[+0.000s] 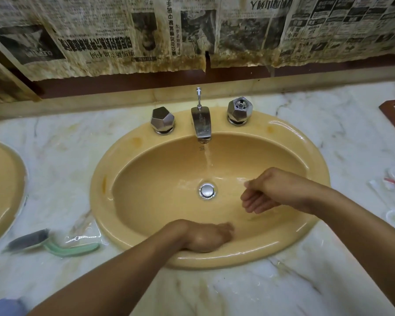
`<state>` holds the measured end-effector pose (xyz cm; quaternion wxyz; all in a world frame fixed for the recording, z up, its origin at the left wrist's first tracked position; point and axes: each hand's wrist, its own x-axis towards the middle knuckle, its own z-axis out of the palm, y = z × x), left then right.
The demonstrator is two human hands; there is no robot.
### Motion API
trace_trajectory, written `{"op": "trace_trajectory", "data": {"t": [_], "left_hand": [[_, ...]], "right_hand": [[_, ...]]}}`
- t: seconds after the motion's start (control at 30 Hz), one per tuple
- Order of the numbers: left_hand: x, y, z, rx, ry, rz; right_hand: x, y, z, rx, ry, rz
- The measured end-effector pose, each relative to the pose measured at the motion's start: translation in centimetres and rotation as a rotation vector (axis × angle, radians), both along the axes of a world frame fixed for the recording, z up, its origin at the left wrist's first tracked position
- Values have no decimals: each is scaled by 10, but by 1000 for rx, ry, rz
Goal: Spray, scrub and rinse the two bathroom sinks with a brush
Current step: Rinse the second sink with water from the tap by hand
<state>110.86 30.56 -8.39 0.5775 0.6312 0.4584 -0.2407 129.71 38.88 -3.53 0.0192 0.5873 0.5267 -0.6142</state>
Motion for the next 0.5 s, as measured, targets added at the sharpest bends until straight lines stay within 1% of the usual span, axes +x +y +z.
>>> {"op": "trace_trajectory", "data": {"t": [0.07,0.1,0.13,0.2,0.27,0.3,0.37,0.43,0.47,0.5], "left_hand": [[-27,-4,9,-35,42,-10],[-44,-5,10,-28,118,-51],[-62,-5,9,19,224,-116],[-98,-1,3,196,474,-269],[-121,6,-13,326,635,-377],[-126,9,-22,358,671,-396],[-126,13,-38,431,703,-394],[-119,13,-49,509,726,-372],[-115,12,-53,528,734,-344],[-109,11,-54,515,732,-307]], "right_hand": [[9,9,-14,-35,88,-218],[10,13,-22,-60,151,-325],[7,16,-30,-101,231,-423],[-7,24,-41,-236,430,-579],[-27,33,-48,-396,645,-680],[-38,38,-50,-453,730,-720],[-62,47,-48,-506,843,-788],[-83,51,-42,-516,894,-807],[-91,49,-37,-504,884,-755],[-97,44,-31,-482,839,-647]]}}
